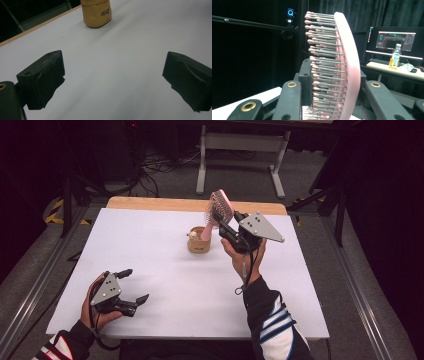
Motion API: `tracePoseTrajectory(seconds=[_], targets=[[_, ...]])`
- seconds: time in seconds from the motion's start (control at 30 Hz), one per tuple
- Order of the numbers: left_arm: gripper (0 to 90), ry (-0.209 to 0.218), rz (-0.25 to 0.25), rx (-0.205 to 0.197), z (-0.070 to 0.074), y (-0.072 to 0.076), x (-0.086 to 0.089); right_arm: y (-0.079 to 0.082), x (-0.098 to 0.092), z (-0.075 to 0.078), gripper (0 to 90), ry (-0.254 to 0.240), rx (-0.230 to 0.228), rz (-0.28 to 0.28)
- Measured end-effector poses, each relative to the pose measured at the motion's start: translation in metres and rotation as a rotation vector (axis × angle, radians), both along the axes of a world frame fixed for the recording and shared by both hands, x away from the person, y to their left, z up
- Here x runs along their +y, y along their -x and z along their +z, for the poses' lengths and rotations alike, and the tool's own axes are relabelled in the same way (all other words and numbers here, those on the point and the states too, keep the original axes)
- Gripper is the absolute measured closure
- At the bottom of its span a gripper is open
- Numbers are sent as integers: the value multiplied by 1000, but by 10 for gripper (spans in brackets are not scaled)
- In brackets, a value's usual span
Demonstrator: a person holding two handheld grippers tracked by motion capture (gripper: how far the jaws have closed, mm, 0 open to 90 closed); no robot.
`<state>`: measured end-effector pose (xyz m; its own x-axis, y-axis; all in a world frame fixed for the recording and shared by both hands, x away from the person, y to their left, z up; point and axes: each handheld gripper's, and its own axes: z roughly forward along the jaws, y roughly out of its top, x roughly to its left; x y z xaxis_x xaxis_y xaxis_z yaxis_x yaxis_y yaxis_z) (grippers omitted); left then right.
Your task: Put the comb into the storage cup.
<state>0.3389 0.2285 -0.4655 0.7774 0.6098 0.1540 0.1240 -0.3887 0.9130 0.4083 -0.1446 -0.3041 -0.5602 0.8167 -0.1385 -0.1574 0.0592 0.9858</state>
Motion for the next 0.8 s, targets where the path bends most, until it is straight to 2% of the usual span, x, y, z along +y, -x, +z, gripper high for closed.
tracePoseTrajectory(seconds=[0.33,0.47,0.8], targets=[[51,-8,-1,-1,1,-1,2,-12,11,-8,639,-3,14,-26],[51,-7,-2,-2,1,-1,1,-16,13,-10,640,12,12,-44],[51,-9,-7,0,1,-1,1,-27,14,-21,640,-24,52,-58]])
